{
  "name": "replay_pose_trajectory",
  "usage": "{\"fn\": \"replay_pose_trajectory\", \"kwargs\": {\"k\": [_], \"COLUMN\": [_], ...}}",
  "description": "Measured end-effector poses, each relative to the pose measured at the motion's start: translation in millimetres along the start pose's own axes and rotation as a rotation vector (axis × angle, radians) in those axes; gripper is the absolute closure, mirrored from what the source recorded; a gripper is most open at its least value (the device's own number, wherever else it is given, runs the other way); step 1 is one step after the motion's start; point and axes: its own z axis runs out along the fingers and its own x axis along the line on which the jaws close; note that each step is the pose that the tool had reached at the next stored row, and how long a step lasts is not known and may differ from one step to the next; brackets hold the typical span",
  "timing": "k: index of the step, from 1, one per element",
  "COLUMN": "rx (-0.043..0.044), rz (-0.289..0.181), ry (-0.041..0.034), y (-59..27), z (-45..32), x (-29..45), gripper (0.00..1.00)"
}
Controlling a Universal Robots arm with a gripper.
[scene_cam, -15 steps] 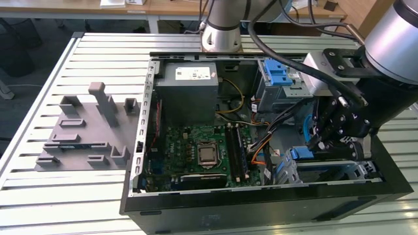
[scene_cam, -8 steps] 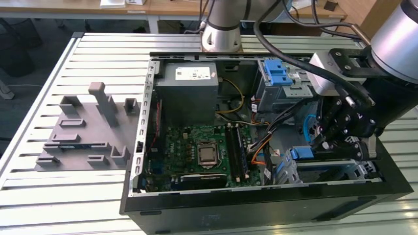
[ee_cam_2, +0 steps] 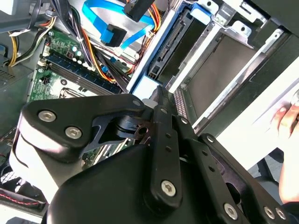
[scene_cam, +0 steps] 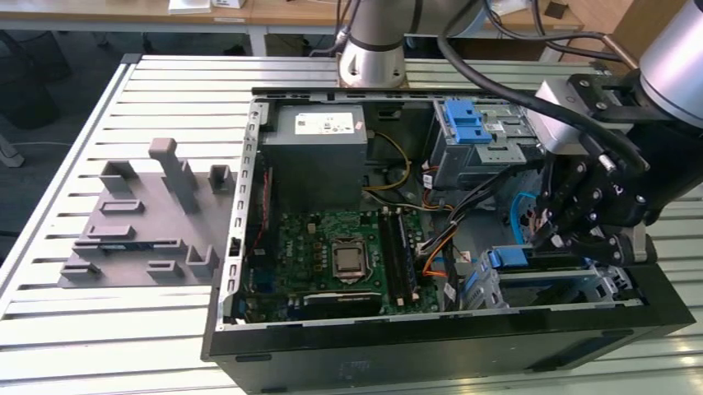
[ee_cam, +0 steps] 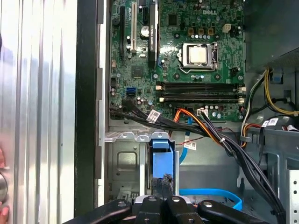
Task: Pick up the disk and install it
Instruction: 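Insert the first disk wire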
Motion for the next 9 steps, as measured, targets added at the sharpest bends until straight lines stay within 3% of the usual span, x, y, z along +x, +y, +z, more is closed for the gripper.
{"fn": "replay_pose_trajectory", "kwargs": {"k": [9], "rx": [0.0], "rz": [0.0], "ry": [-0.0001], "y": [-6.3], "z": [-2.9], "x": [-5.5], "gripper": [0.89]}}
